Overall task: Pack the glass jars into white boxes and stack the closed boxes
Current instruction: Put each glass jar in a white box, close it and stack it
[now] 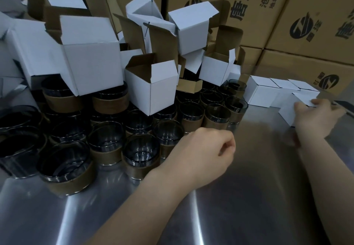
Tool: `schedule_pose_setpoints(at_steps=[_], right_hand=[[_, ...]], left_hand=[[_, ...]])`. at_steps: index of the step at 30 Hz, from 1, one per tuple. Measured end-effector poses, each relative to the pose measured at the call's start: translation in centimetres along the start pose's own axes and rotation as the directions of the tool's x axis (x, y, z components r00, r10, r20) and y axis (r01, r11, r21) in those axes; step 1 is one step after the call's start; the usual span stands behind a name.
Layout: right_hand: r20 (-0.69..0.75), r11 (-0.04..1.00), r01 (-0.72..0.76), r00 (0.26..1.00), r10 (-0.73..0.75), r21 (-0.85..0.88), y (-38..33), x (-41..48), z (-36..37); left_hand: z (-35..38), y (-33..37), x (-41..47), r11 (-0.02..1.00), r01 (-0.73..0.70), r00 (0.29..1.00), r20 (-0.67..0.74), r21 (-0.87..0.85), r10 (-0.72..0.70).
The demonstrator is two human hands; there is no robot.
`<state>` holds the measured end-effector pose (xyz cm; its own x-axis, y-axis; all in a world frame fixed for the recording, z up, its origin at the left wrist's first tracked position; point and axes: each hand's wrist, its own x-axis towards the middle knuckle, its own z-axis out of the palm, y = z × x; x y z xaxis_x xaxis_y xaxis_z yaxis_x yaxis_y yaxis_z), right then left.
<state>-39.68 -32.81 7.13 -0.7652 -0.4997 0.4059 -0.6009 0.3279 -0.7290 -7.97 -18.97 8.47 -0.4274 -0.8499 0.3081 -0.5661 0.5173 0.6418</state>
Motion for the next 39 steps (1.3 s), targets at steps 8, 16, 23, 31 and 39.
schedule_pose_setpoints(at_steps=[8,16,23,31,39], right_hand=[[0.085,0.995,-0.024,0.996,0.032,-0.092,0.7,3.2,-0.1],[0.263,0.971,0.006,0.963,0.059,-0.238,0.9,4.8,-0.5],[-0.01,0.976,0.214,0.977,-0.215,-0.031,-3.5,0.0,-1.2],[0.576,0.721,0.239,0.463,-0.674,0.651,-16.8,-15.4,-3.1],[0.704,0.737,0.237,0.217,-0.676,0.633,-21.2,-19.5,-0.9]], left_hand=[[0.3,-0.1,0.0,0.999,-0.014,0.999,0.032,0.032,0.013],[0.5,-0.3,0.1,0.999,-0.003,0.999,0.051,0.033,0.001],[0.8,-0.4,0.1,1.0,0.0,0.998,0.059,0.026,-0.002],[0.7,-0.6,0.4,0.998,0.024,0.983,-0.181,-0.064,-0.035],[-1.1,0.1,0.1,0.983,-0.054,0.845,-0.533,-0.175,-0.048]])
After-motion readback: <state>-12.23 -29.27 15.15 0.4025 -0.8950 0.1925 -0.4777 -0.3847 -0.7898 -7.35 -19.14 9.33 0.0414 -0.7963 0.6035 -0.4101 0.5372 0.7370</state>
